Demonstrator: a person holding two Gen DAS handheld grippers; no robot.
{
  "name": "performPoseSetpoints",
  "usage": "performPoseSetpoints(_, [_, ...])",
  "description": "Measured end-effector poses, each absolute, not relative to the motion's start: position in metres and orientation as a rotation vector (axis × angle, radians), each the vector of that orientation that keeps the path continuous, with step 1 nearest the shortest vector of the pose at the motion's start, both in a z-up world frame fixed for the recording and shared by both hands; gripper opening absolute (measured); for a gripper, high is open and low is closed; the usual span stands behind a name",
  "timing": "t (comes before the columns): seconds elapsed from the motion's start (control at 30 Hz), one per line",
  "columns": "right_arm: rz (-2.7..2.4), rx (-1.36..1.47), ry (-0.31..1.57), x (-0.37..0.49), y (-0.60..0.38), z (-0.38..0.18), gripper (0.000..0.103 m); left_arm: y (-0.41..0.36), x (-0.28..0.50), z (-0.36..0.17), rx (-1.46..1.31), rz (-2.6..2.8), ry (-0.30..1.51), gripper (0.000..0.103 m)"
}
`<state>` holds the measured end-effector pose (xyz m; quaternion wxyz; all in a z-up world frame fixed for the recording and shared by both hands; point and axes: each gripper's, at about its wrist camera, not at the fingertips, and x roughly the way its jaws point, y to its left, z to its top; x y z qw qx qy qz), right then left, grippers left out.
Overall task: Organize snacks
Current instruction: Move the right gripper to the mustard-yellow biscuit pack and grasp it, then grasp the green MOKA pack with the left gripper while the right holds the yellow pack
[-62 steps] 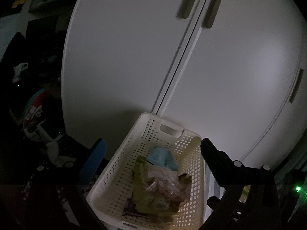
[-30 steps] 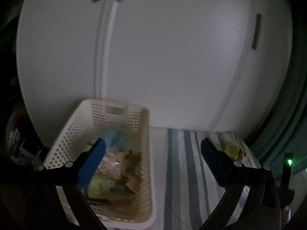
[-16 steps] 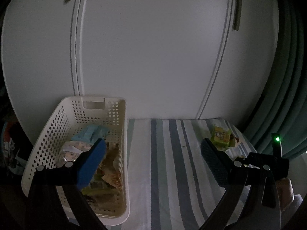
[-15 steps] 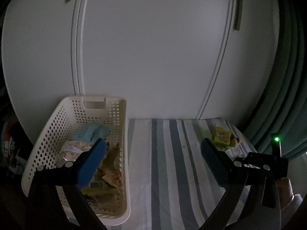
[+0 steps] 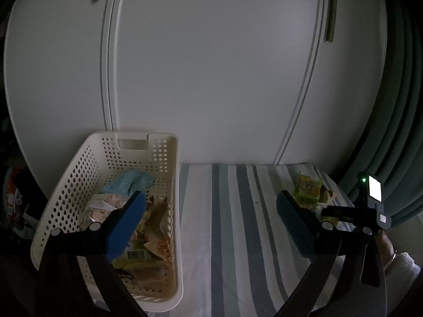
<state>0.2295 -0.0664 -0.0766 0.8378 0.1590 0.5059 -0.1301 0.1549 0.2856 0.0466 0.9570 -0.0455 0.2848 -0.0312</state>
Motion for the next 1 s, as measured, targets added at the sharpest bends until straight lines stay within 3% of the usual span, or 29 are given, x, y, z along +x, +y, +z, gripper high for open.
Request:
performPoseSetpoints(0.17, [-0.271,0.258,1.09,0.221,-0.065,-0.076,0.049,0.279,0.155,0.045,-0.071,-0.062,0.579,0.1])
performPoseSetpoints(0.53, [-0.204,0.409,1.043,0.175,-0.11,-0.076,0.048,0.244,0.166,0.021,-0.012,-0.11,0.675,0.1])
performPoseSetpoints(1.0, [-0.123,0.616,0.949,0.152,-0.136,-0.086,0.048,0.115,0.257,-0.018,0.013,-0.388,0.789,0.1])
